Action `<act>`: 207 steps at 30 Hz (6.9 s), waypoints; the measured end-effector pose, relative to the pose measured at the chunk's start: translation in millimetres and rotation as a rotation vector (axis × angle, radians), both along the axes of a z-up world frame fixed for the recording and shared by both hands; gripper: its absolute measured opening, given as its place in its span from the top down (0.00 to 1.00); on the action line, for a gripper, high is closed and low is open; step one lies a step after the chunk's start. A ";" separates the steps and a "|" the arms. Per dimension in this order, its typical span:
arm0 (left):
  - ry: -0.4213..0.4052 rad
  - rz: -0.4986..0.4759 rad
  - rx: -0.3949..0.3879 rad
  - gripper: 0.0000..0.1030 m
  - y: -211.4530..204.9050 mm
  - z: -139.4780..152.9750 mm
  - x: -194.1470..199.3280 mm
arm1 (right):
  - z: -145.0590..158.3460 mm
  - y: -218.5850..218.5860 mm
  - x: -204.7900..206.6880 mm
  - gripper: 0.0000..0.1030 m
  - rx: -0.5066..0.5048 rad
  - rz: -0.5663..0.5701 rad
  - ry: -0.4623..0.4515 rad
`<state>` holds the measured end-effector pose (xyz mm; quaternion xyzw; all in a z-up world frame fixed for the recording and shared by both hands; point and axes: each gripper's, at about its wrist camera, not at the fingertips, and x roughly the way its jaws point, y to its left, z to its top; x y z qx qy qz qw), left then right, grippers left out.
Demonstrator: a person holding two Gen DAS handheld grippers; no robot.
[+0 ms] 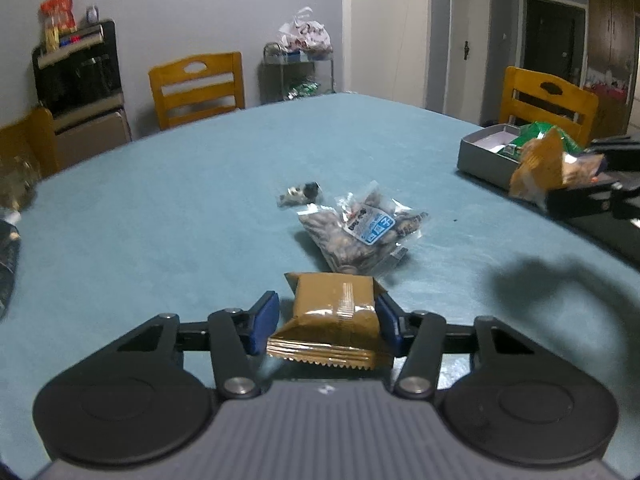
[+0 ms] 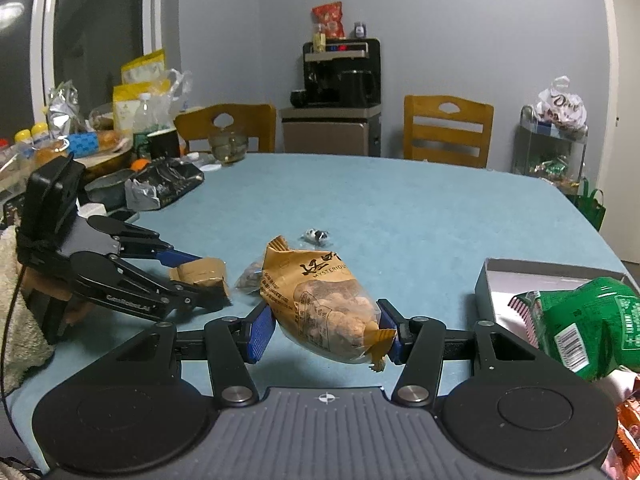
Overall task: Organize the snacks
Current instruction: 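Grasp the brown peanut bag with the right tool while the left tool grasps the gold pastry, then carry the peanut bag and gold pastry over the grey box, then lower both snacks into the grey box and open both tools, then move both tools back toward the remaining snacks on the table, then grasp the panda candy packet with the right tool while the left tool grasps the seed bag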
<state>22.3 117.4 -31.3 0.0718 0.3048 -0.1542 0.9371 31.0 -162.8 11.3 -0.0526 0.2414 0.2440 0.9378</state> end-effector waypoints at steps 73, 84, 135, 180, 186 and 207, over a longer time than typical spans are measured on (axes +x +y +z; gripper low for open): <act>-0.049 -0.383 0.011 0.54 -282.2 55.8 41.9 | -14.4 -198.1 -50.1 0.47 0.040 -0.252 -0.110; -0.030 -0.321 0.034 0.54 -302.8 32.9 83.1 | -22.3 -185.7 -16.3 0.47 -0.008 -0.271 -0.079; -0.099 -0.232 -0.018 0.10 -272.4 47.9 86.9 | 1.5 -177.7 -9.0 0.00 0.085 -0.345 -0.127; -0.081 0.009 -0.110 0.05 -22.1 25.4 47.4 | 35.3 18.3 51.9 0.00 0.070 -0.158 -0.061; -0.049 -0.028 -0.107 0.05 -25.8 18.6 49.8 | 23.6 40.7 92.4 0.00 0.128 -0.184 0.008; 0.048 -0.037 -0.134 0.05 -22.7 6.7 66.1 | -37.8 104.0 171.3 0.00 0.042 -0.145 0.104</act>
